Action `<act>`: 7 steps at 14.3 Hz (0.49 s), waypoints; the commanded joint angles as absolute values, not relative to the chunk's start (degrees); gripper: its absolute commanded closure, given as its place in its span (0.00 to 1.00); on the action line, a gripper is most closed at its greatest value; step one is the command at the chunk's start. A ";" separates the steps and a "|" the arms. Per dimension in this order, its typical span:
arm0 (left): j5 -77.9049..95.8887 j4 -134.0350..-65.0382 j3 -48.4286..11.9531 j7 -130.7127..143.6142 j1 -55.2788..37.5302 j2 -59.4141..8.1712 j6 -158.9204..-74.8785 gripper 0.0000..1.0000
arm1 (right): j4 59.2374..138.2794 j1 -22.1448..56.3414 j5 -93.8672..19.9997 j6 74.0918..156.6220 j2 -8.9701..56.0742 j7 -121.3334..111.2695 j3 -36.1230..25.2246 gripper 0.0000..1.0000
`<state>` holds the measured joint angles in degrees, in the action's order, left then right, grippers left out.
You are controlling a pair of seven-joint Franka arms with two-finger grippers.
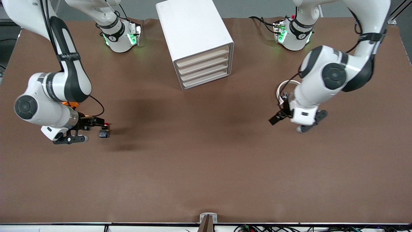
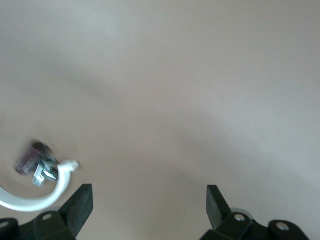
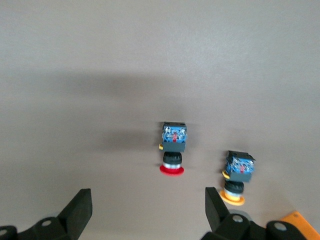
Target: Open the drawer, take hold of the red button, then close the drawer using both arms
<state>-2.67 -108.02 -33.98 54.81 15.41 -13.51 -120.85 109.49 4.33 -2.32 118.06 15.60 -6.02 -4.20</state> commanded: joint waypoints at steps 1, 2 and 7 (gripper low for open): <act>-3.43 -105.58 -34.45 50.90 19.15 -11.16 -117.26 0.00 | 110.83 4.04 -2.11 113.75 8.99 -5.27 -4.04 0.00; -3.60 -102.95 -34.37 50.02 20.20 -11.34 -114.46 0.00 | 110.57 4.04 -2.11 111.99 7.14 -5.19 -4.04 0.00; -7.21 -92.65 -34.37 40.27 22.85 -10.99 -100.56 0.00 | 99.52 2.99 -1.93 97.07 3.69 -5.27 -4.48 0.00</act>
